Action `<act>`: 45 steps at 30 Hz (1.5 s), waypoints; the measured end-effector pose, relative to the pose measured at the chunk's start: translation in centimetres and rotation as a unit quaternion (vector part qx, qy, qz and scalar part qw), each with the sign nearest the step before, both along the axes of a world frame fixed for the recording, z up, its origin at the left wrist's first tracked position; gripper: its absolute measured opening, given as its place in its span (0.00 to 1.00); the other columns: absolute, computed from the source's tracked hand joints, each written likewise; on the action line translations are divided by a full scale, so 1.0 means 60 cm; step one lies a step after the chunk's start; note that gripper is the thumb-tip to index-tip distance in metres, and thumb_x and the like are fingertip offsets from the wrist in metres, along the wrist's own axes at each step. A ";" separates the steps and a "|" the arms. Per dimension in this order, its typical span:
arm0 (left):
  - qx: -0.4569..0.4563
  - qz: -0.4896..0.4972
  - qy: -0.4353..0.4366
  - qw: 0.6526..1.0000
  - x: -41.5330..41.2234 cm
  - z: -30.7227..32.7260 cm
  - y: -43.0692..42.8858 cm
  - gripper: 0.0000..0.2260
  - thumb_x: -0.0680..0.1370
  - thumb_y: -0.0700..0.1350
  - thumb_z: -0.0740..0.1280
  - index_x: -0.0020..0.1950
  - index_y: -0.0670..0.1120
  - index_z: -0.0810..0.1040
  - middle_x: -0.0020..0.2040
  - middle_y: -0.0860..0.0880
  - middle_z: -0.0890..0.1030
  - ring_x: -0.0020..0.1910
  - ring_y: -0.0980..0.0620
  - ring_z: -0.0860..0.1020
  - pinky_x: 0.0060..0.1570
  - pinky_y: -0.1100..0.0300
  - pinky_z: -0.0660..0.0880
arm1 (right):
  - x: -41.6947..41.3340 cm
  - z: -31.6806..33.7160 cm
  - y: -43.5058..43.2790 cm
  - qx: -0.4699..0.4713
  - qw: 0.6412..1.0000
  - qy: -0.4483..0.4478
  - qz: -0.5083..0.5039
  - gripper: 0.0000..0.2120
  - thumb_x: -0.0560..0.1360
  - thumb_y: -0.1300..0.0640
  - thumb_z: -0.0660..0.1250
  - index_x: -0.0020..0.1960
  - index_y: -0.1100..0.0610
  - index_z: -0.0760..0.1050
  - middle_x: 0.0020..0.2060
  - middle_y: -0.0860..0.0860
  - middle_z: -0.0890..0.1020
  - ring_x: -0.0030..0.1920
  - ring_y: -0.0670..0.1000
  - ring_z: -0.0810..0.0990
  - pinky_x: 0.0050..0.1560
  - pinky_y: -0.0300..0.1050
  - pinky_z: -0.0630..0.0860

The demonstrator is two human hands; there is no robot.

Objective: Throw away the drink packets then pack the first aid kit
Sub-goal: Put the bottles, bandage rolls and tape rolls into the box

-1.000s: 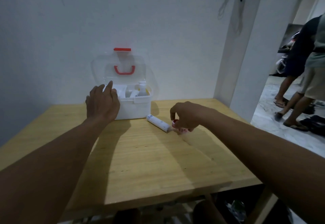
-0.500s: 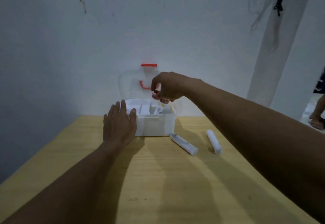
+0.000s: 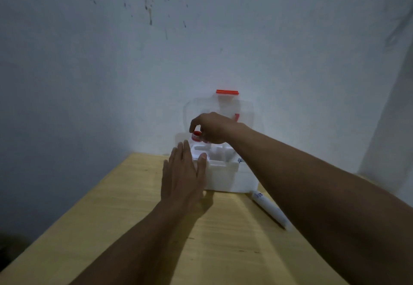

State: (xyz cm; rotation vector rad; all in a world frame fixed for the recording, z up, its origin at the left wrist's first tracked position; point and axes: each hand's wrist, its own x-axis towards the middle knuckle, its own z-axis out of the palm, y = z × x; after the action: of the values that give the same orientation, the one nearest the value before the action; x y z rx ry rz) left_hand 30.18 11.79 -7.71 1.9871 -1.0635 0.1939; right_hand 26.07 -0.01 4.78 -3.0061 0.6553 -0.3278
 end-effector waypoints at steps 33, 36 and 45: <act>0.032 0.023 -0.116 0.992 -0.002 0.012 -0.002 0.27 0.81 0.58 0.43 0.78 0.52 0.59 0.80 0.48 0.56 0.79 0.49 0.50 0.77 0.44 0.44 | -0.068 -0.012 -0.001 -0.037 0.992 -0.019 -0.119 0.17 0.77 0.64 0.66 0.65 0.60 0.77 0.56 0.56 0.83 0.54 0.56 0.82 0.59 0.50 0.79; 0.038 -0.003 -0.151 0.988 -0.024 0.021 -0.001 0.28 0.80 0.58 0.41 0.78 0.53 0.60 0.80 0.48 0.56 0.80 0.48 0.48 0.76 0.41 0.41 | -0.119 0.002 0.010 -0.046 0.987 -0.020 -0.155 0.15 0.75 0.61 0.65 0.62 0.58 0.77 0.56 0.56 0.82 0.53 0.56 0.81 0.56 0.52 0.80; 0.183 -0.033 -0.195 0.963 -0.060 0.032 0.014 0.24 0.82 0.56 0.42 0.79 0.56 0.49 0.81 0.42 0.46 0.78 0.40 0.40 0.72 0.32 0.42 | -0.288 -0.011 0.063 0.019 0.960 -0.009 -0.279 0.08 0.77 0.55 0.59 0.51 0.59 0.72 0.56 0.59 0.79 0.50 0.59 0.77 0.46 0.47 0.71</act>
State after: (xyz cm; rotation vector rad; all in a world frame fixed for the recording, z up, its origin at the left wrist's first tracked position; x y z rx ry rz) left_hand 26.60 12.61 -5.78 2.2948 -1.5031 0.3891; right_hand 8.82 3.79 4.10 -2.7157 1.4830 -0.3525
